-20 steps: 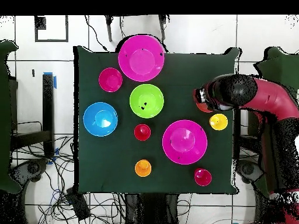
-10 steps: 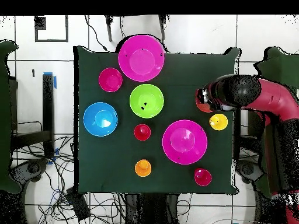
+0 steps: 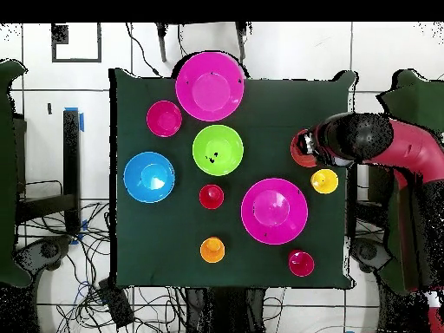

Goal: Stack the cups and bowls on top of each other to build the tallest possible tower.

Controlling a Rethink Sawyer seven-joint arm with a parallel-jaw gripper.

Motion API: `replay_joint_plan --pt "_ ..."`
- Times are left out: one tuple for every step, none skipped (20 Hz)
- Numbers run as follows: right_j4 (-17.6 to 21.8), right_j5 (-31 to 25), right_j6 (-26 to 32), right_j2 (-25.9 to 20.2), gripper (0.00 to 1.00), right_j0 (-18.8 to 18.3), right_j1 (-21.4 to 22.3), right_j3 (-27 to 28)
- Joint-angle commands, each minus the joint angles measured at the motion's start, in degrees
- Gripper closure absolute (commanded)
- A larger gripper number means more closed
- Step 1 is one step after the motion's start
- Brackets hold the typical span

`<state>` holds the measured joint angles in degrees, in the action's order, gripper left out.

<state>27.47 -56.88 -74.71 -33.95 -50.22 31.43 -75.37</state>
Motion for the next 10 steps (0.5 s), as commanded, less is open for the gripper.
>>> replay_joint_plan --pt "8.4 -2.2 21.8 -0.9 0.0 -0.6 -0.4 -0.7" --pt "8.6 -2.0 21.5 -0.9 0.0 -0.7 -0.3 -1.0" --pt "8.7 -1.6 21.4 -1.0 0.0 -1.0 -0.4 -1.3" --pt "8.9 -1.1 21.0 -1.2 0.0 -1.1 -0.7 -1.6" --pt "9.2 -0.6 20.7 -1.3 0.0 -1.3 -0.9 -1.7" --pt "9.4 -0.2 20.5 -1.5 0.0 -1.5 -1.3 -1.9" --pt "9.7 0.0 20.4 -1.7 0.0 -1.7 -1.6 -1.9" --pt "10.0 0.1 20.3 -1.7 0.0 -1.8 -2.0 -1.8" --pt "10.3 0.4 20.2 -1.8 0.0 -1.9 -2.2 -1.9" --pt "10.6 0.6 20.2 -1.9 0.0 -2.1 -2.4 -1.9"
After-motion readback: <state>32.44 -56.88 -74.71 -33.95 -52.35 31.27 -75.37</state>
